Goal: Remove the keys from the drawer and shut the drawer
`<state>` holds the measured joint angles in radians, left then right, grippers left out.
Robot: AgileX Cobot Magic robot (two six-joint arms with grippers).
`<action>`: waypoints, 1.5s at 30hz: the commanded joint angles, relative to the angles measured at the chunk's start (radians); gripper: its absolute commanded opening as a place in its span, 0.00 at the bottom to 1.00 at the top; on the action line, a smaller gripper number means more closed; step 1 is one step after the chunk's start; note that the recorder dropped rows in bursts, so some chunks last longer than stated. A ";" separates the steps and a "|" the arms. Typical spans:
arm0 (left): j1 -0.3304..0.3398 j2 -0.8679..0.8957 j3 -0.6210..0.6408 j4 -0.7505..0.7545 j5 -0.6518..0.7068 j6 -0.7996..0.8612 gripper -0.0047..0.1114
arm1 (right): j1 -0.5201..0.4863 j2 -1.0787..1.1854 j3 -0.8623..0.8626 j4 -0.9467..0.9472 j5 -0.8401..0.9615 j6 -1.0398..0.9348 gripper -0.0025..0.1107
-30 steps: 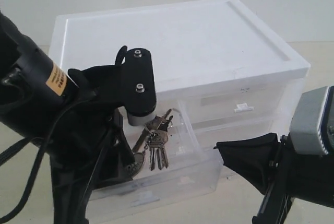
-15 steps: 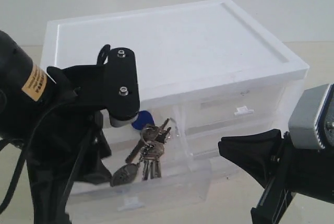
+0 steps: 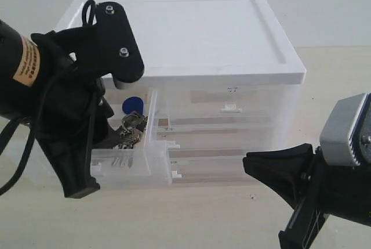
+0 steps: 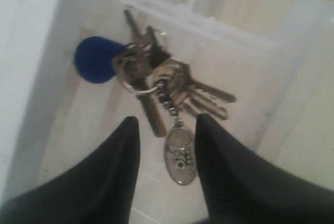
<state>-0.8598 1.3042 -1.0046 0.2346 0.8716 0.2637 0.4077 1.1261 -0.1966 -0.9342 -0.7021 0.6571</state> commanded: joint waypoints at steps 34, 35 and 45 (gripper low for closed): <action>0.000 -0.195 0.223 -0.085 -0.110 0.461 0.17 | 0.001 0.001 -0.005 -0.002 0.018 0.009 0.02; 0.000 -0.195 0.223 -0.085 -0.113 0.461 0.13 | 0.001 0.001 -0.005 -0.002 0.018 0.009 0.02; -0.002 -0.291 0.223 -0.105 -0.058 0.461 0.08 | 0.001 0.001 -0.005 -0.002 0.012 0.009 0.02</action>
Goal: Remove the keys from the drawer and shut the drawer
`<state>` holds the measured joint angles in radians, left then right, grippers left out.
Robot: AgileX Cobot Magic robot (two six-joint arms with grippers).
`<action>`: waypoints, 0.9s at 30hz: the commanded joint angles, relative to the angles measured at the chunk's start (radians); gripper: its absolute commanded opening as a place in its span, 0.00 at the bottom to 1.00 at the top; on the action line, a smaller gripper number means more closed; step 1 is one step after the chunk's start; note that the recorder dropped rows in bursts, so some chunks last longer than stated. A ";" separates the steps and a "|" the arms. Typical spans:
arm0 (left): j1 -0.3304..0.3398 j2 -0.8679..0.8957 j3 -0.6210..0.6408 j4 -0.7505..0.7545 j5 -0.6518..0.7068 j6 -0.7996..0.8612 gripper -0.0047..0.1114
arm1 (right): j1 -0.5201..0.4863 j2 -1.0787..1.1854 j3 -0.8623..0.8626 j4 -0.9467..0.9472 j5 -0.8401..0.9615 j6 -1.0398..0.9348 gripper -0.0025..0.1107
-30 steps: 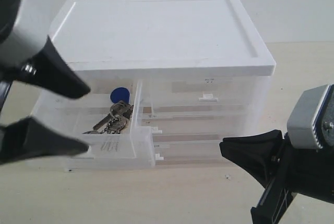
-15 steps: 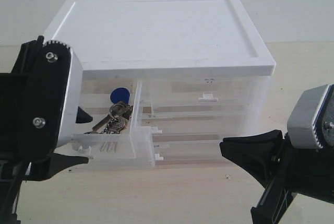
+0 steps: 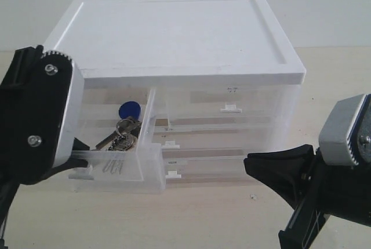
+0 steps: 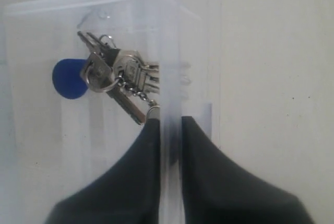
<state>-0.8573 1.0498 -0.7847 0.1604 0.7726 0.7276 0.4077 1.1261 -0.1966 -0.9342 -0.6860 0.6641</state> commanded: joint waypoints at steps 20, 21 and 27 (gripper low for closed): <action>-0.004 -0.036 0.003 -0.149 0.072 0.058 0.08 | 0.001 0.002 -0.005 0.522 -0.059 -0.418 0.02; -0.004 -0.036 0.003 -0.153 0.072 0.058 0.08 | 0.001 0.002 -0.005 0.543 -0.069 -0.438 0.02; -0.004 -0.036 0.006 -0.263 0.138 0.081 0.08 | 0.001 0.002 -0.059 0.601 -0.030 -0.484 0.02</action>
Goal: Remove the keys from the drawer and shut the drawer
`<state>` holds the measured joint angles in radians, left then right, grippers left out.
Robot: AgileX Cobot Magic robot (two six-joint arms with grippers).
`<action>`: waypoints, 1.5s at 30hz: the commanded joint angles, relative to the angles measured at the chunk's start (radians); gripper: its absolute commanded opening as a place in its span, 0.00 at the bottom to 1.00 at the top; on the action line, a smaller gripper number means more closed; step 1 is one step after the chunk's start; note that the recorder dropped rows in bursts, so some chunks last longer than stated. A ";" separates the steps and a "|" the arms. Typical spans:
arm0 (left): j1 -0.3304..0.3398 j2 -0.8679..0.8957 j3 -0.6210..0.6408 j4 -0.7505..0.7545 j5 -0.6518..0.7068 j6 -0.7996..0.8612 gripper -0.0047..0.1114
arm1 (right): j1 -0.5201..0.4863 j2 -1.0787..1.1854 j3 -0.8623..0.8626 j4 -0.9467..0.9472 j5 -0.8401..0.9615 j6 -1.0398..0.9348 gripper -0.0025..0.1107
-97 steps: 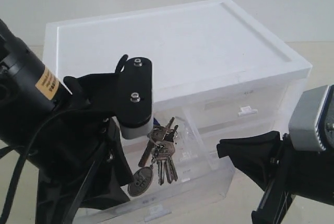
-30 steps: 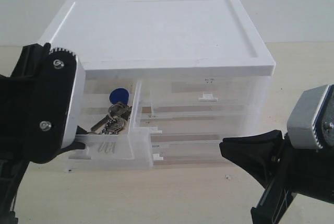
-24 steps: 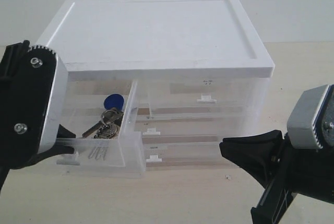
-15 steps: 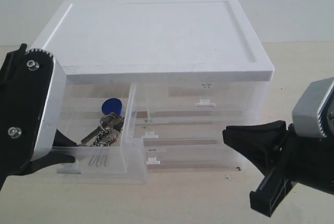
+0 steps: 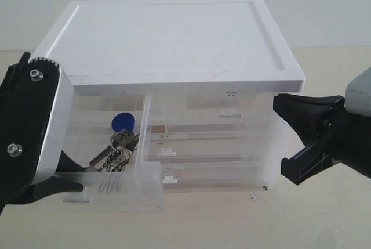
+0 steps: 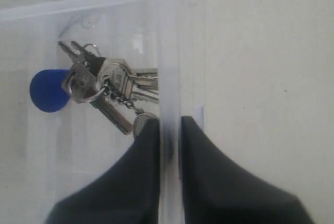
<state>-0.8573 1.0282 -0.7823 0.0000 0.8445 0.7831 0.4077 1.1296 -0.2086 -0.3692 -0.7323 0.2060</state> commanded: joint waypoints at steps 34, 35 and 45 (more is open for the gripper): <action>0.000 -0.171 0.004 0.203 -0.004 -0.774 0.42 | 0.003 -0.001 -0.070 -0.047 0.105 0.055 0.02; 0.000 -0.162 0.005 0.296 0.023 -0.927 0.42 | 0.003 -0.001 -0.070 -0.047 0.105 0.055 0.02; 0.000 -0.092 0.051 0.383 -0.027 -1.193 0.42 | 0.003 -0.001 -0.070 -0.047 0.107 0.059 0.02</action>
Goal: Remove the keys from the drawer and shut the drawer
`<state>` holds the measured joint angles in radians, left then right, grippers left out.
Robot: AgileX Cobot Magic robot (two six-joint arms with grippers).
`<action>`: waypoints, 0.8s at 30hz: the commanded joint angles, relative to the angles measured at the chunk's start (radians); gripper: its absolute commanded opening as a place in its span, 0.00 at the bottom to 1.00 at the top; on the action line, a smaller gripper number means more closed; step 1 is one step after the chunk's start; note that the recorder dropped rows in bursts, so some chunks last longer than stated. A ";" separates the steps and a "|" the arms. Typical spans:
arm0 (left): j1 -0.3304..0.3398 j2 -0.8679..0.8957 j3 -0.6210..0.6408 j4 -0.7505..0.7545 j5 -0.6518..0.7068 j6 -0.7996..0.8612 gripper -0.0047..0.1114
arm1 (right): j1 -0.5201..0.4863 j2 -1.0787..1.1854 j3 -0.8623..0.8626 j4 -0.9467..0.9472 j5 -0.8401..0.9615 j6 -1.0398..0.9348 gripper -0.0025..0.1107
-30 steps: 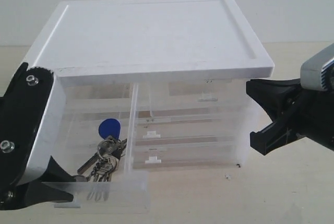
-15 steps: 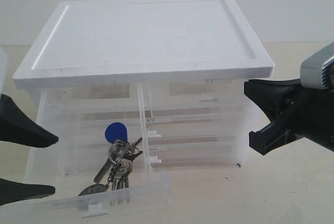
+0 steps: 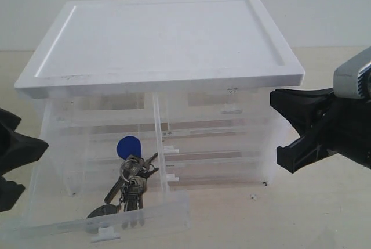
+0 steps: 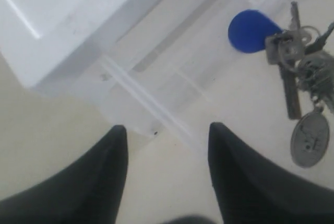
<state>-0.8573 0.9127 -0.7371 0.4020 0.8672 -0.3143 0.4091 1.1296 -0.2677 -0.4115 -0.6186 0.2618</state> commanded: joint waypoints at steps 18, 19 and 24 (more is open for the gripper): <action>0.000 0.130 0.005 0.071 -0.022 -0.148 0.15 | 0.002 -0.001 -0.011 -0.006 -0.005 0.017 0.02; 0.000 0.132 0.005 0.071 -0.024 -0.151 0.15 | 0.002 -0.001 -0.011 -0.008 -0.005 0.016 0.02; 0.000 0.132 0.005 0.091 -0.024 -0.155 0.15 | 0.002 -0.001 -0.011 -0.014 -0.002 0.020 0.02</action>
<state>-0.8573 1.0515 -0.7371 0.4551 0.8515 -0.4852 0.4091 1.1296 -0.2677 -0.4169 -0.6186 0.2739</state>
